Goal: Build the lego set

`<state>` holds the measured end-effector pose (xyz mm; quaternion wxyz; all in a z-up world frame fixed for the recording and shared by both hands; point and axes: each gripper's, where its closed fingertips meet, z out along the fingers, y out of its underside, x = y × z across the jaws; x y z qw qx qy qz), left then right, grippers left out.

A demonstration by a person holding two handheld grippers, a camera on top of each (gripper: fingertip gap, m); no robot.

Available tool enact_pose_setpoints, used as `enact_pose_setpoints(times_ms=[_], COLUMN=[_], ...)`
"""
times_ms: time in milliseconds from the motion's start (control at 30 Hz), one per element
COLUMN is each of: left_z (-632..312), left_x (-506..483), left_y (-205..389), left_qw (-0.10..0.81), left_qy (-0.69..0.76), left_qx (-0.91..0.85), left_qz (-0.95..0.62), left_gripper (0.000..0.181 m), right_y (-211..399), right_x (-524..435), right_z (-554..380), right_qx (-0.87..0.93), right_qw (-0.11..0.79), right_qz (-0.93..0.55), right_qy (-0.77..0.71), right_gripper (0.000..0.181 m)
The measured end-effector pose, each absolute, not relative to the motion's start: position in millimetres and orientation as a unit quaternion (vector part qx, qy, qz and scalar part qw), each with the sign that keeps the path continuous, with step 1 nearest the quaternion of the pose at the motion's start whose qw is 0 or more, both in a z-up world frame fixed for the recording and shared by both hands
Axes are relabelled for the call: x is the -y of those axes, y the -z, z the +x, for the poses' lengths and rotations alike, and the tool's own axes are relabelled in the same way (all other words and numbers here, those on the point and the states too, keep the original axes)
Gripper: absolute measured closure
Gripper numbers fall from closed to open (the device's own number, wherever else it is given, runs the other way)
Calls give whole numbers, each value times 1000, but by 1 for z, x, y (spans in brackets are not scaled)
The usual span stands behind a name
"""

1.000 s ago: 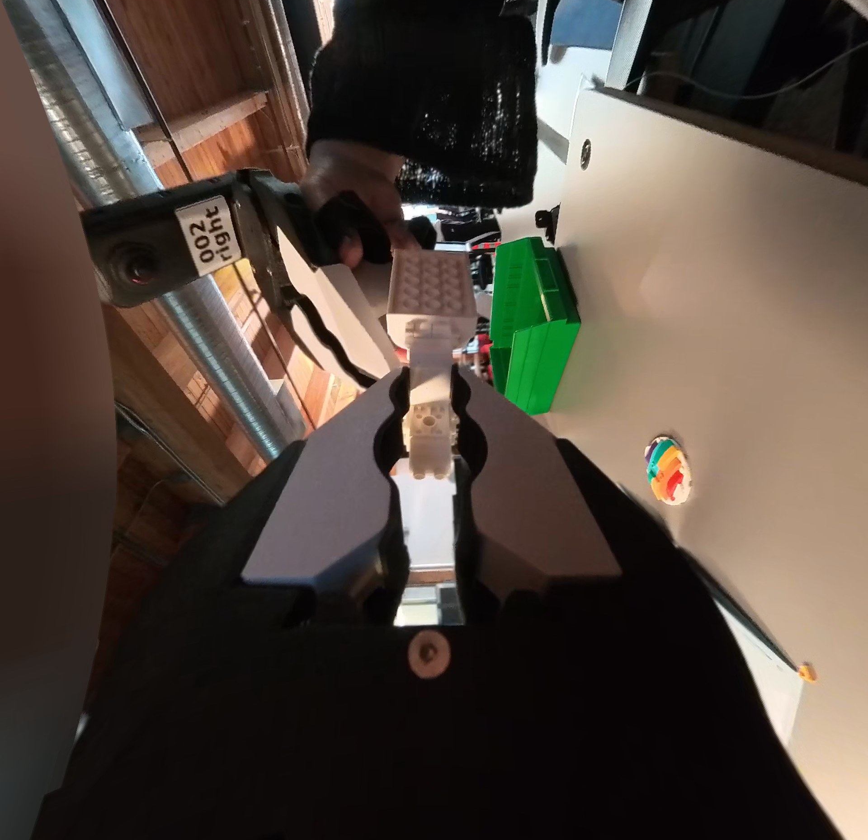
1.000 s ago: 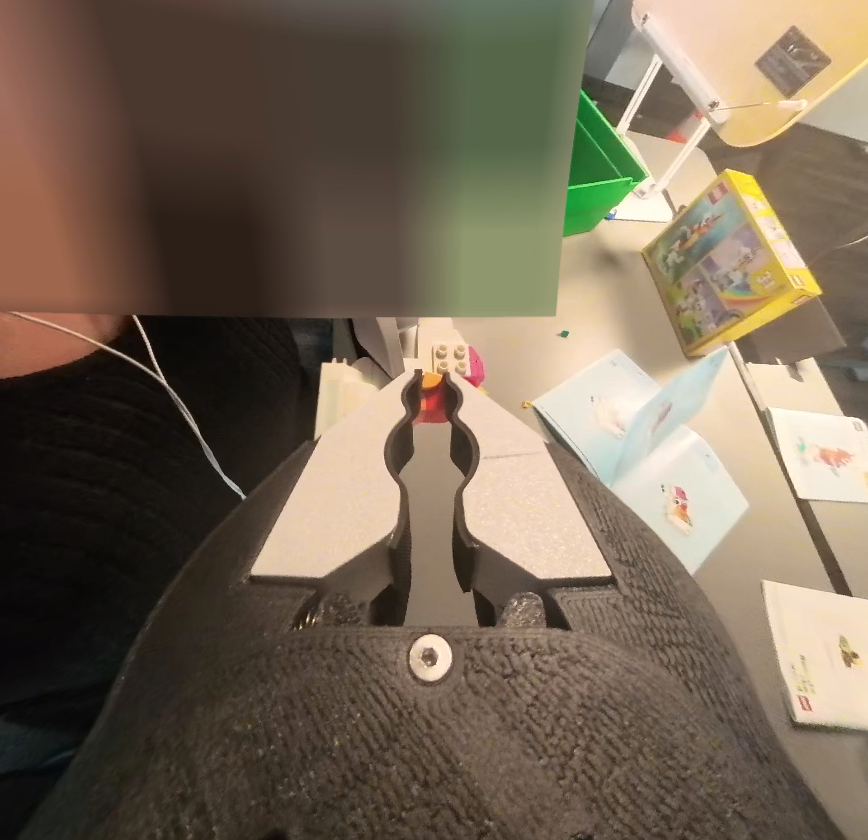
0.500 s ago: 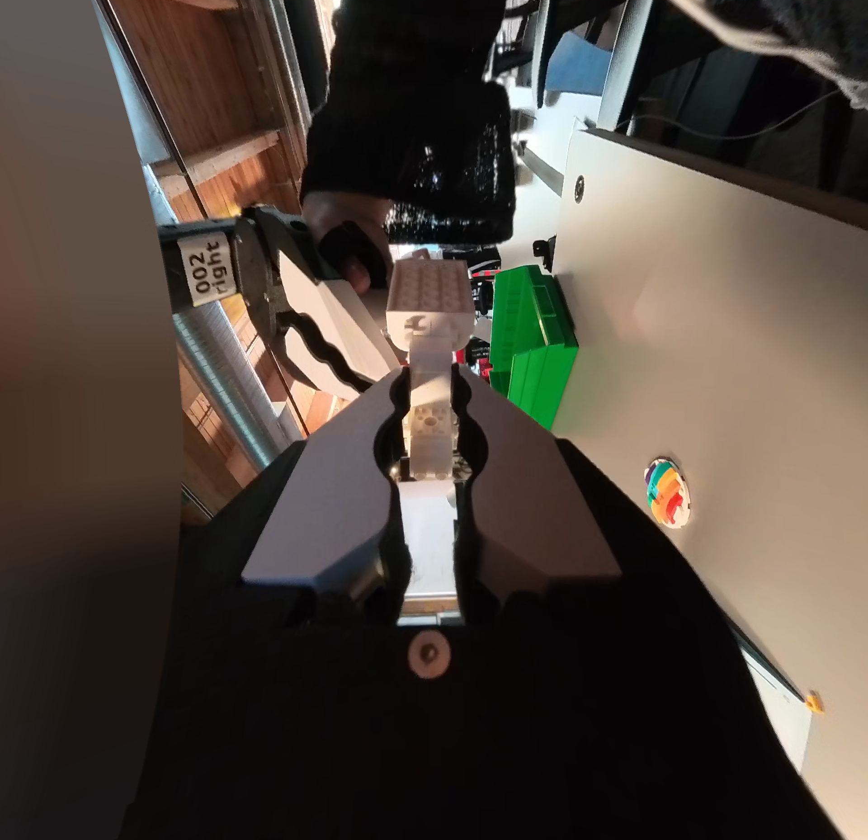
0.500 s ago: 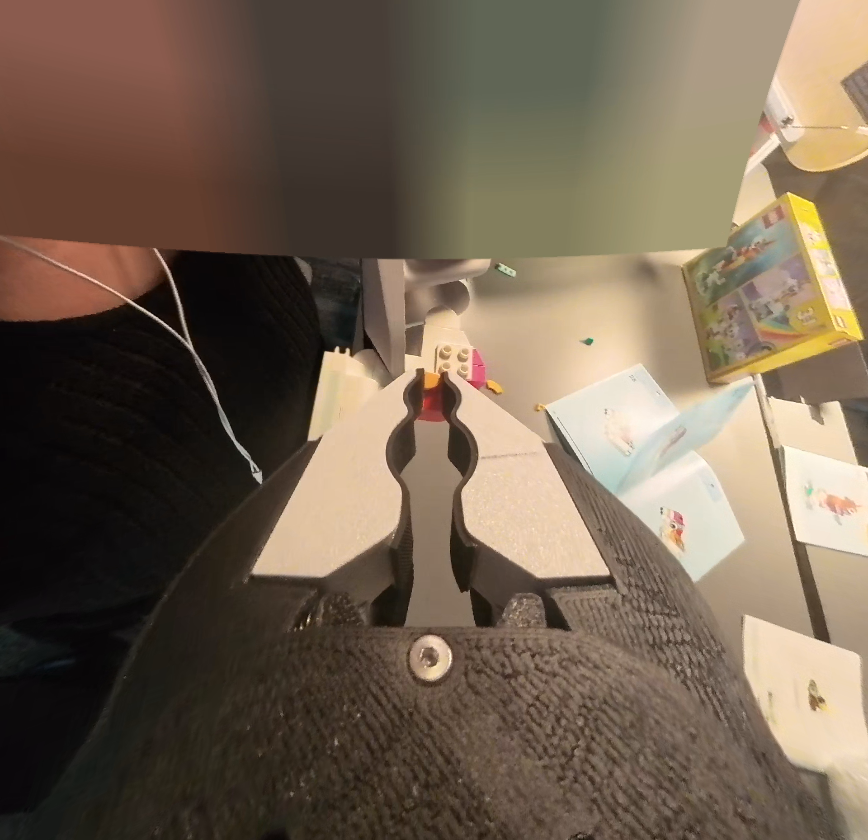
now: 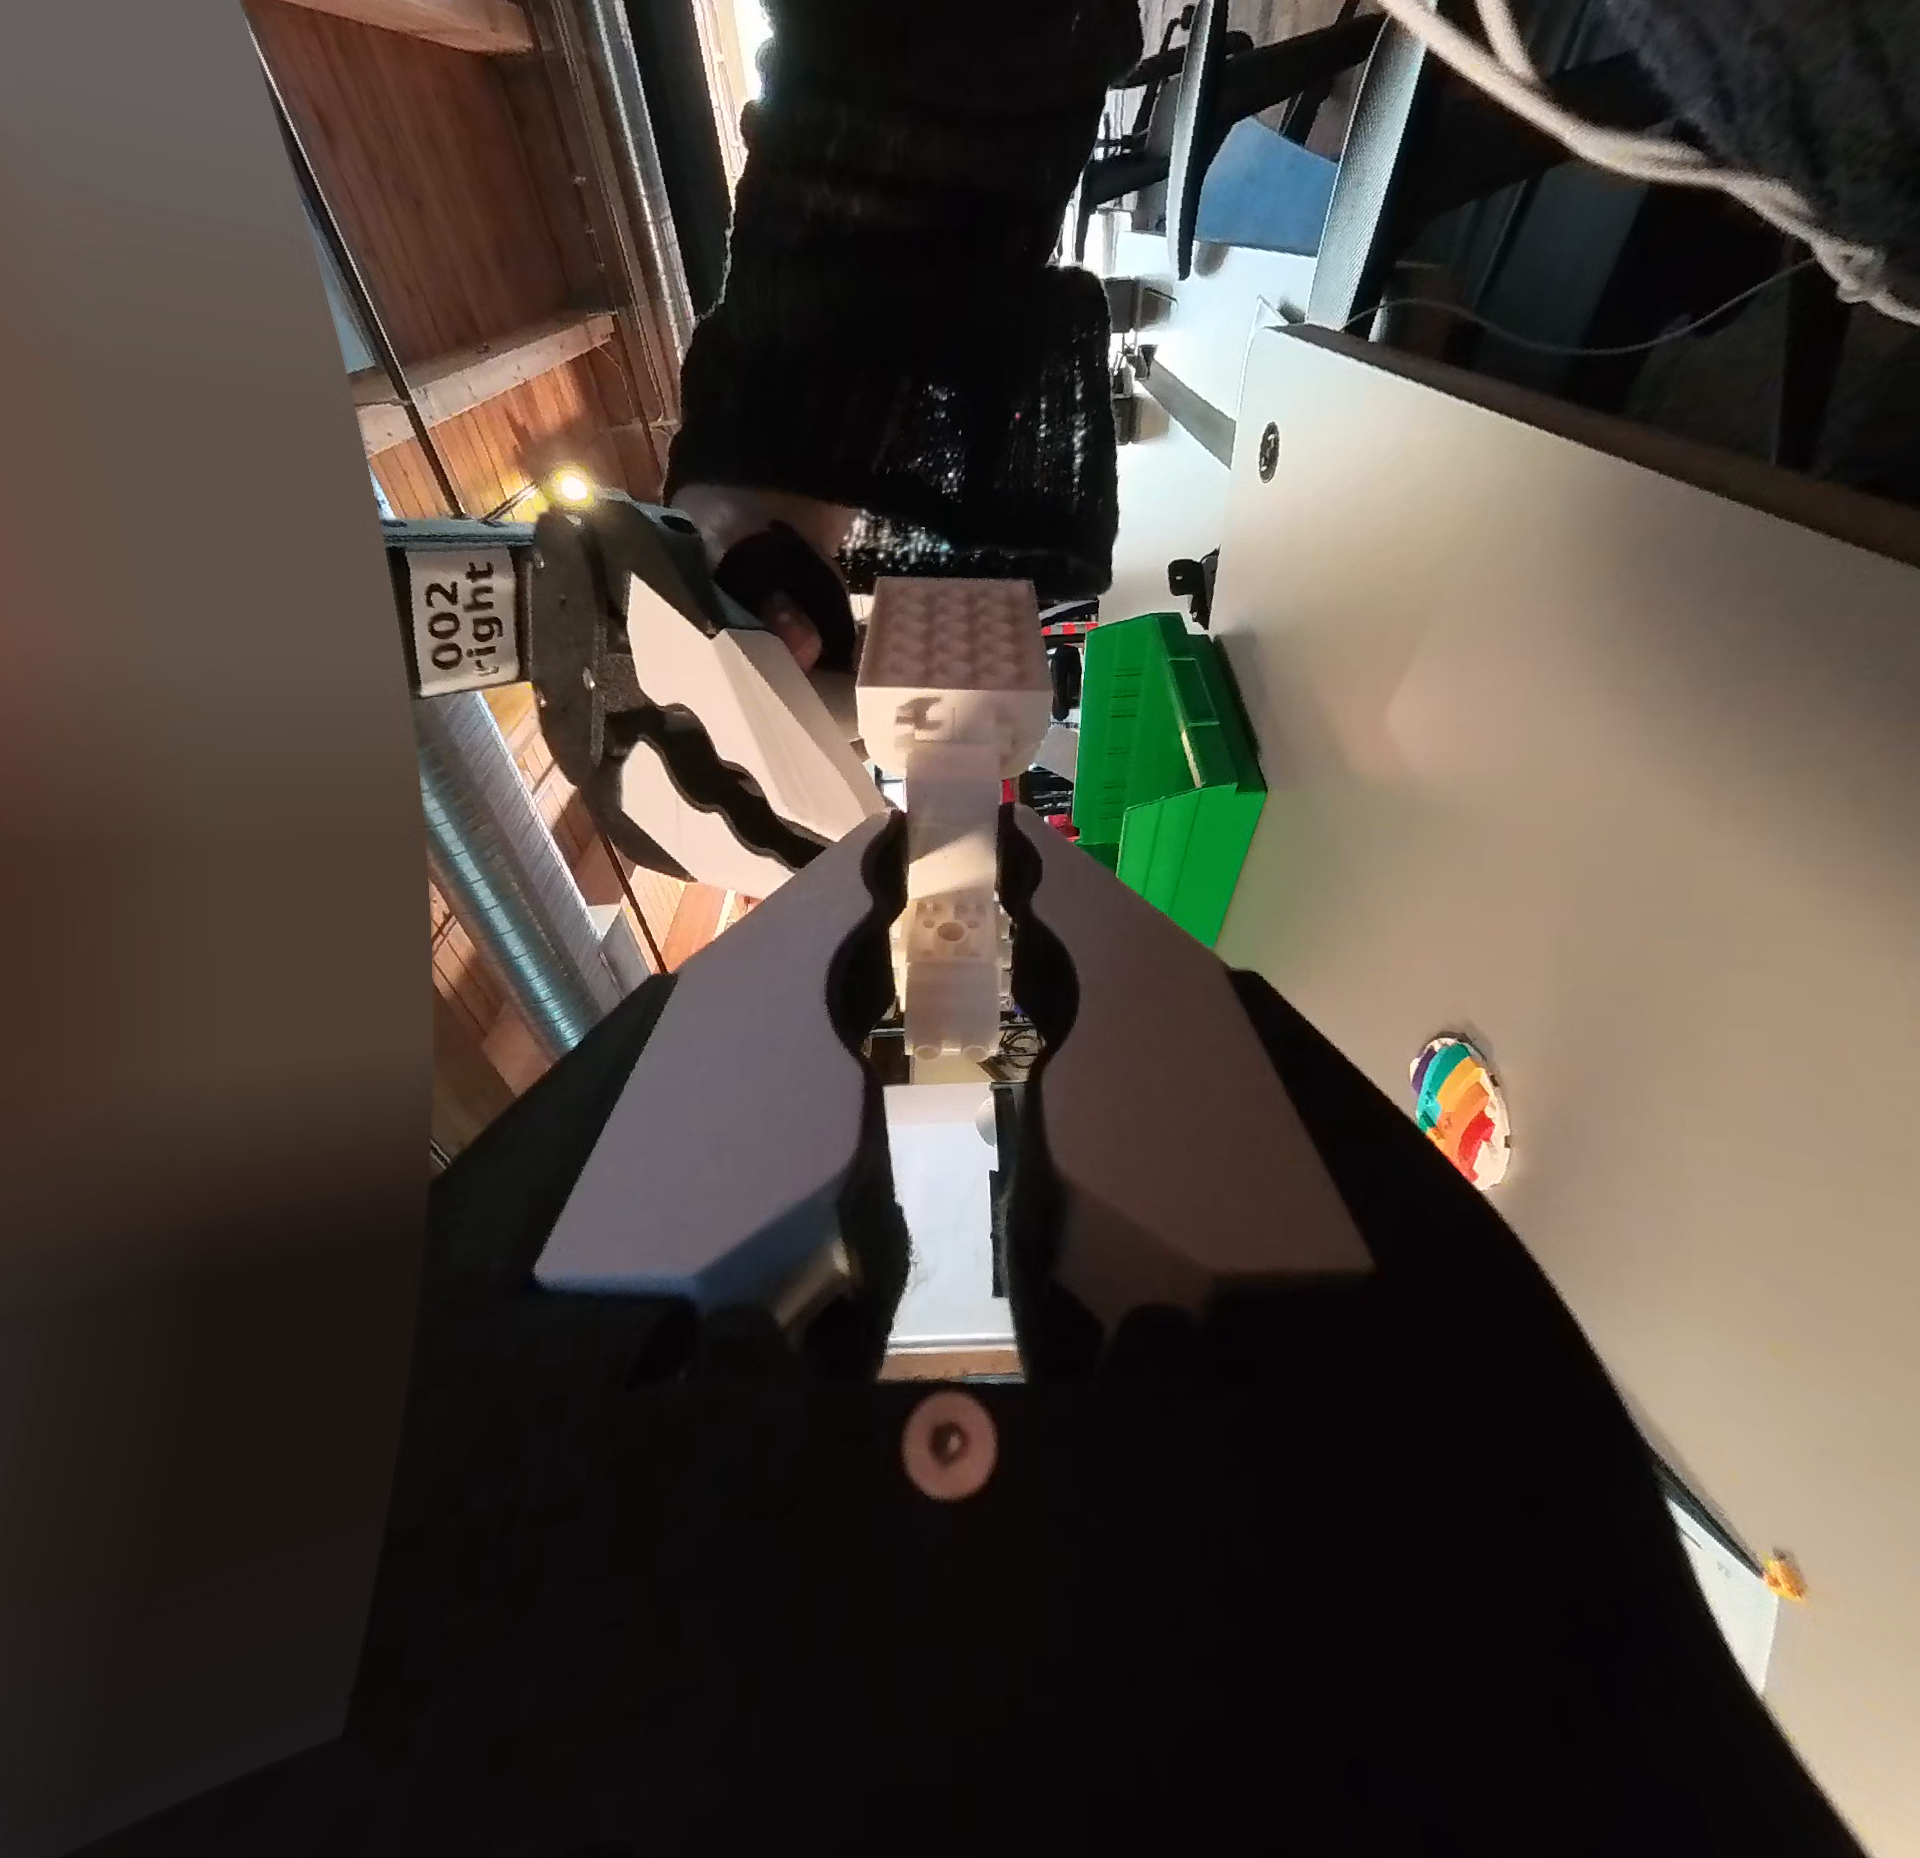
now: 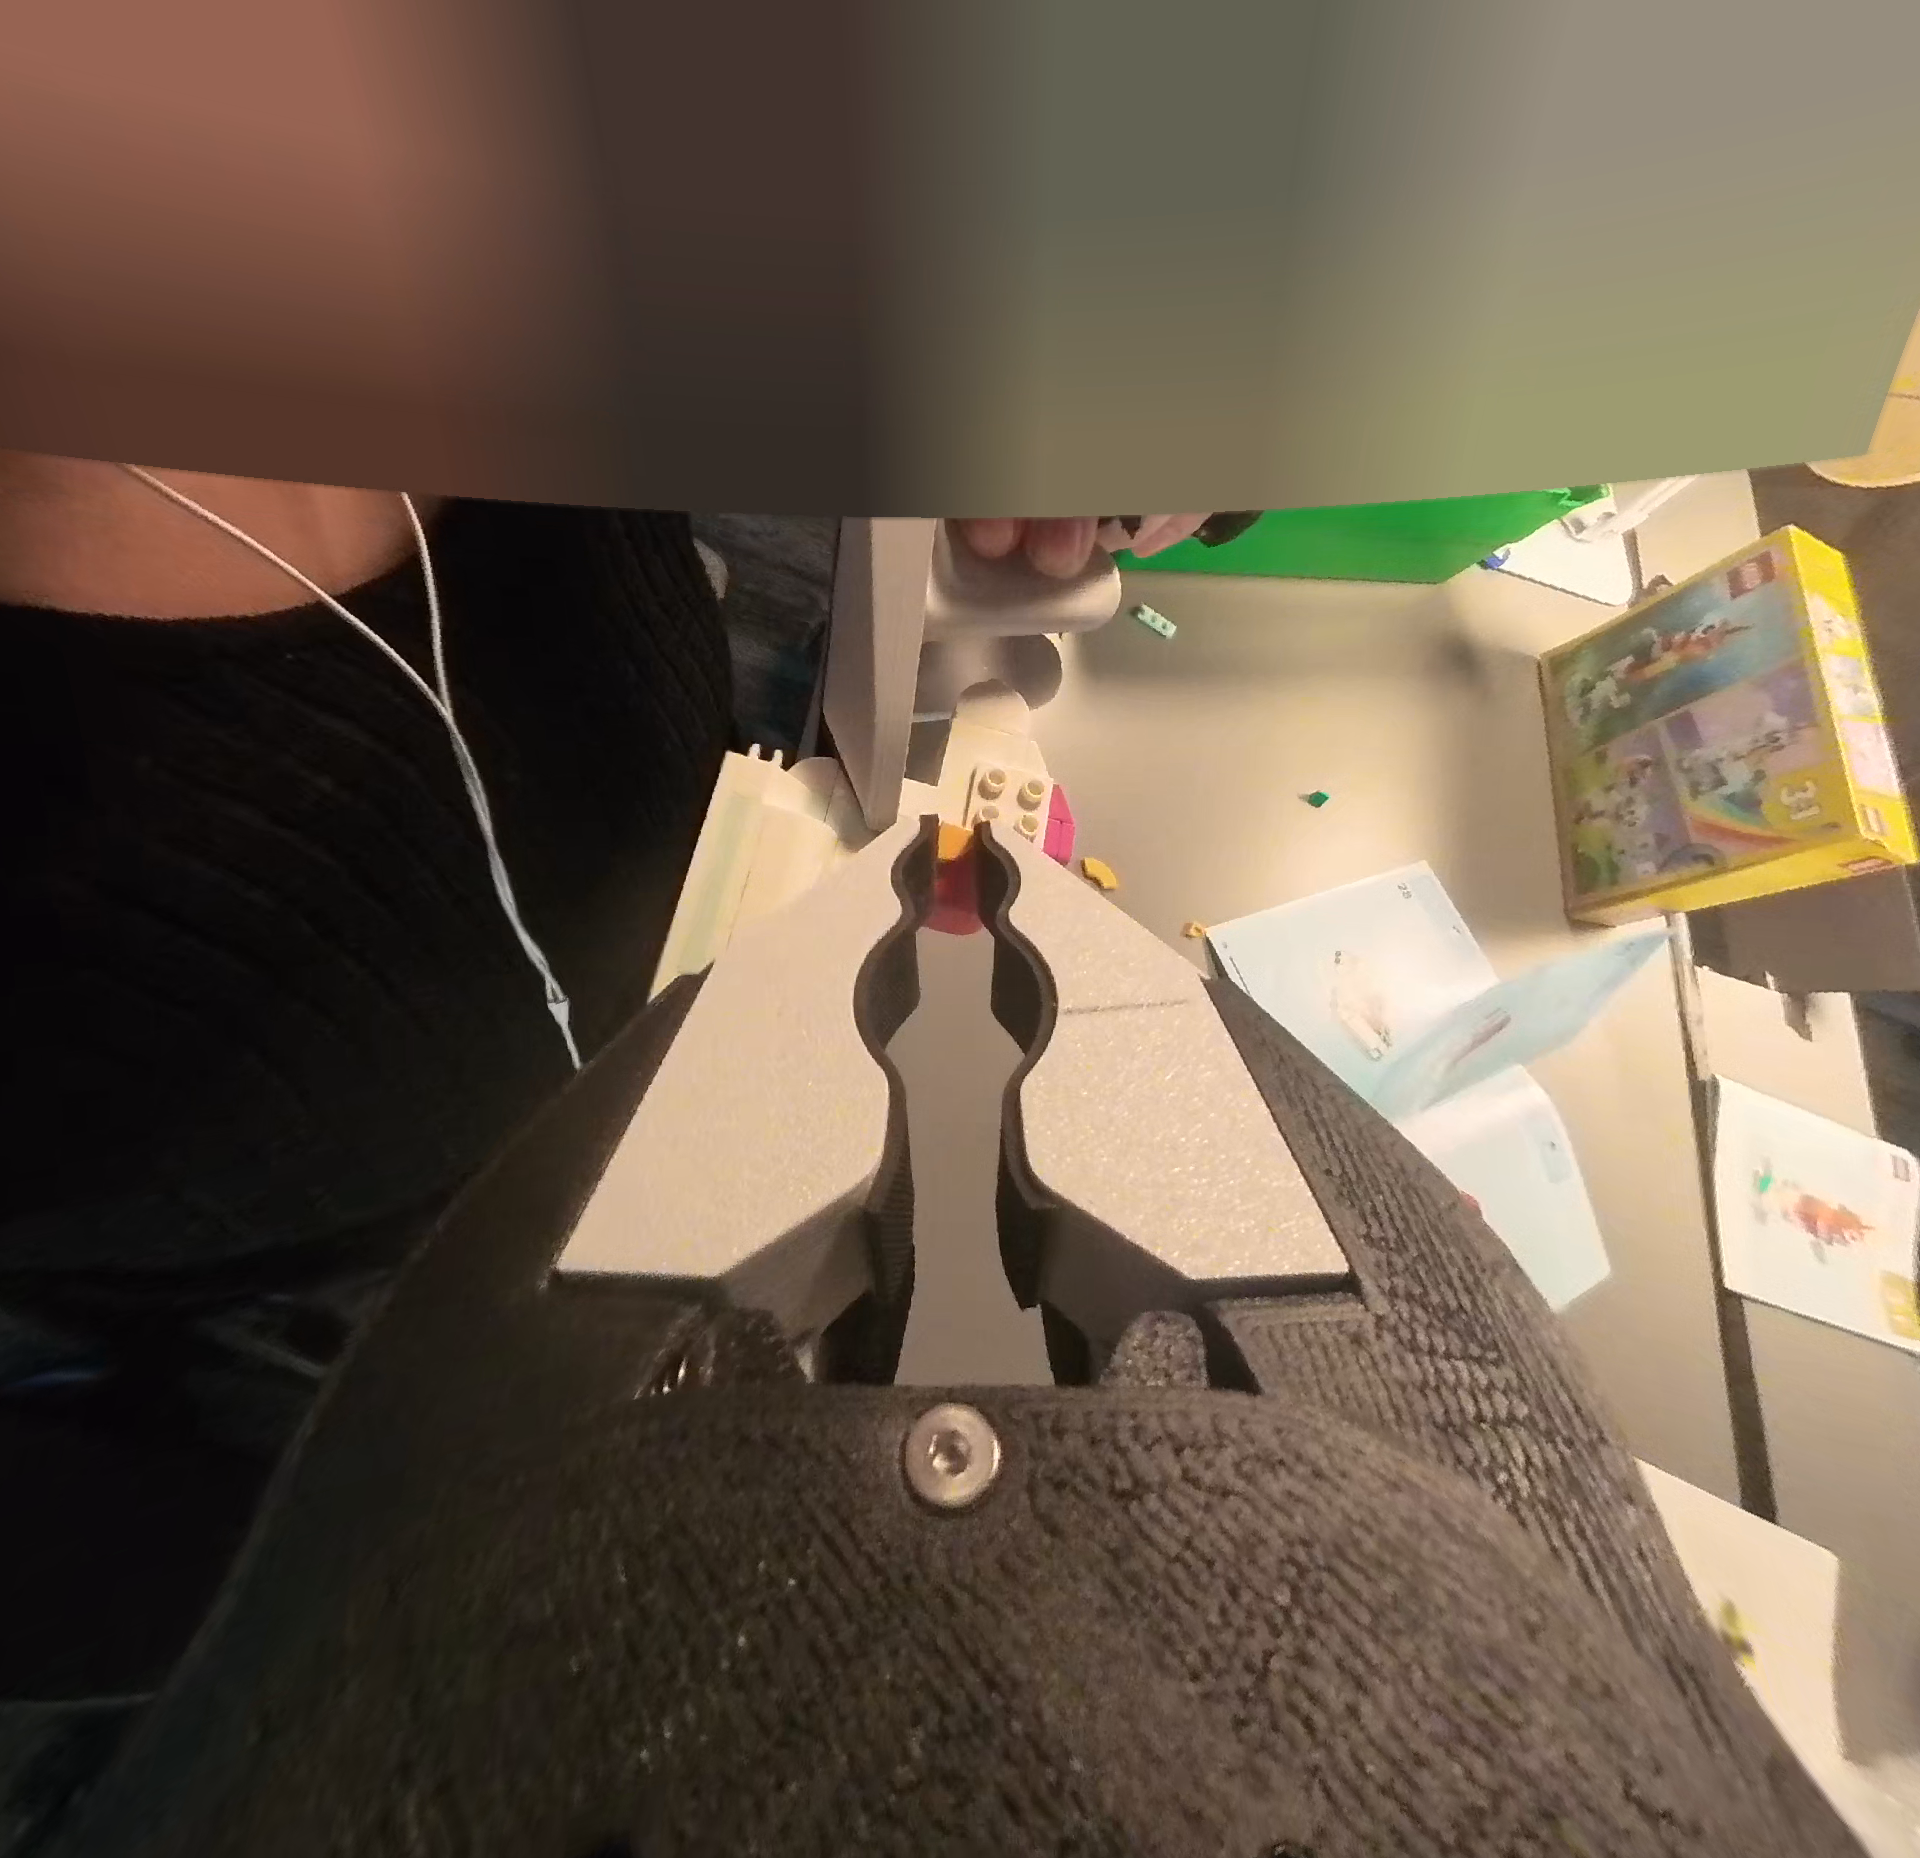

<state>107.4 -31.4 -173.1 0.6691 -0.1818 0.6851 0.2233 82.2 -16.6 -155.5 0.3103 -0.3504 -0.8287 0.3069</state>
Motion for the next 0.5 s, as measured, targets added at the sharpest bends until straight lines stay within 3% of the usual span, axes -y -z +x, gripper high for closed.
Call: enact_pose_setpoints(times_ms=[33, 267, 500], left_z=[107, 95, 65], left_x=[31, 17, -10], left_y=[172, 196, 270], left_qw=[672, 649, 593], left_qy=[-228, -232, -271], left_qx=[-681, -686, -691], left_qz=[-181, -234, -312], left_gripper=[166, 166, 165], right_y=[153, 119, 203], right_x=[16, -35, -121], right_z=[82, 85, 76], right_qx=[822, 706, 669], right_qw=[314, 438, 484], right_qz=[-353, -392, -453], right_qy=[-318, -395, -334], right_gripper=[176, 167, 168])
